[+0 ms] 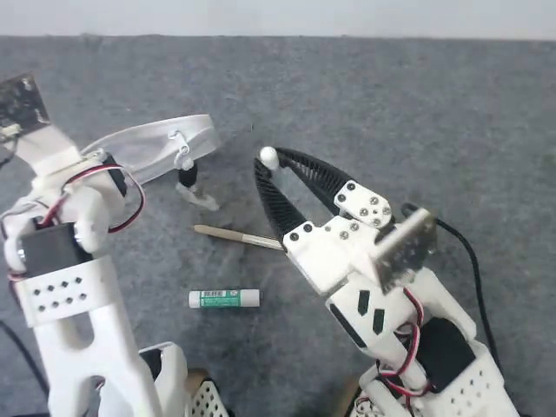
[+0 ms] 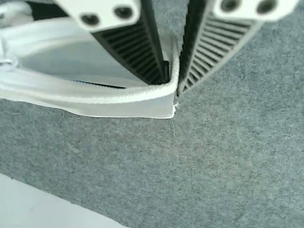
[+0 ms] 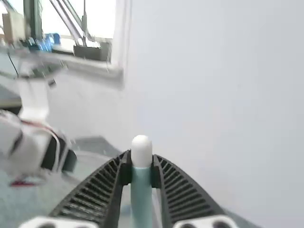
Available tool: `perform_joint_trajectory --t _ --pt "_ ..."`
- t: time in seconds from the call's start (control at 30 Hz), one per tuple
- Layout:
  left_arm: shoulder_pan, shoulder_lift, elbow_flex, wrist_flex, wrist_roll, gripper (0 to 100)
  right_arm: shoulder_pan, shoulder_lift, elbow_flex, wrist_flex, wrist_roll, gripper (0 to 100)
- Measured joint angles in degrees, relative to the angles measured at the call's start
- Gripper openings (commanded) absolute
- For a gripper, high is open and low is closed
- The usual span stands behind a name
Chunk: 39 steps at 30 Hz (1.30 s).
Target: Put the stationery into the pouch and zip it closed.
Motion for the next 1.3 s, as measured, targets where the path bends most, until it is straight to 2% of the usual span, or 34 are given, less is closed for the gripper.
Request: perform_joint_trajectory --t 0.2,0.47,0.63,1.07,1.3 --pt "0.0 0.0 0.0 0.0 0.0 1 -3.96 0.0 0.0 -10.29 -4.75 0.6" --pt "0.0 0.0 0.0 0.0 0.0 1 -5.01 0.09 8.88 -32.62 -5.27 0.6" --pt "0.0 0.0 0.0 0.0 0.0 1 -5.89 1.05 10.2 -42.55 -5.27 0.6" --pt "0.0 0.0 0.0 0.0 0.0 1 -5.89 21.45 10.2 -62.95 -5.27 0.6" --pt "0.0 0.0 0.0 0.0 0.0 1 -5.89 33.05 6.15 -66.29 -5.27 0.6"
